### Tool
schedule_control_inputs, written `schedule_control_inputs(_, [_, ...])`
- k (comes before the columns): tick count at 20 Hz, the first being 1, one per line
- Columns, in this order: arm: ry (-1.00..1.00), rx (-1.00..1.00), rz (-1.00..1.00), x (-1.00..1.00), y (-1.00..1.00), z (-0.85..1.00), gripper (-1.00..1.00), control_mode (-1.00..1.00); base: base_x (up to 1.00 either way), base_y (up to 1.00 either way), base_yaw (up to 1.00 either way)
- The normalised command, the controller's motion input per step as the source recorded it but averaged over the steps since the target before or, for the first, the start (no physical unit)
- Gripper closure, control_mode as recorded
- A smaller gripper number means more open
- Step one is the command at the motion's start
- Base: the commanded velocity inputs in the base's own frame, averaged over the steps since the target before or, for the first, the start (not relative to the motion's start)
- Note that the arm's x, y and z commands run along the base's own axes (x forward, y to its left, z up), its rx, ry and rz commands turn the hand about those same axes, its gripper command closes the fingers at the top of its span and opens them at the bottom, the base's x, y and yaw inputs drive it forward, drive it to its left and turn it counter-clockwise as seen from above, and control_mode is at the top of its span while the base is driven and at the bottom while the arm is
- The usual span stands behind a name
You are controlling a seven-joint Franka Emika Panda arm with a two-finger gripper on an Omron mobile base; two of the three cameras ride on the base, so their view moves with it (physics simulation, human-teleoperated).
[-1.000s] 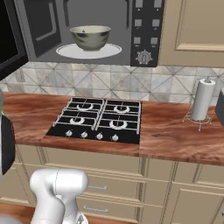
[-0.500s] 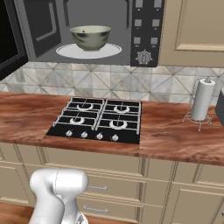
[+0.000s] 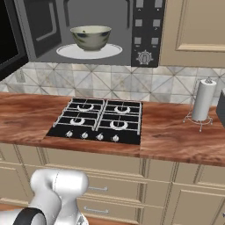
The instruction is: Pick the broccoli from the sink and place it in the bowl. Then pick the bowl and place it in the microwave. Then close the microwave door and press the start button.
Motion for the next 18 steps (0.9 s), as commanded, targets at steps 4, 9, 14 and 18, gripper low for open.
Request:
schedule_control_inputs(4, [0.04, -0.16, -0.3, 0.07, 0.97, 0.0, -1.0, -1.0, 0.0, 0.0, 0.0])
schedule_control_inputs(9, [0.01, -0.14, -0.28, 0.41, 1.0, -0.06, -1.0, -1.0, 0.0, 0.0, 0.0])
schedule_control_inputs(14, [0.0, -0.09, -0.27, 0.9, 0.88, -0.21, -1.0, -1.0, 0.0, 0.0, 0.0])
schedule_control_inputs(18, [0.0, -0.02, -0.23, 1.0, 0.42, -0.47, -1.0, -1.0, 0.0, 0.0, 0.0])
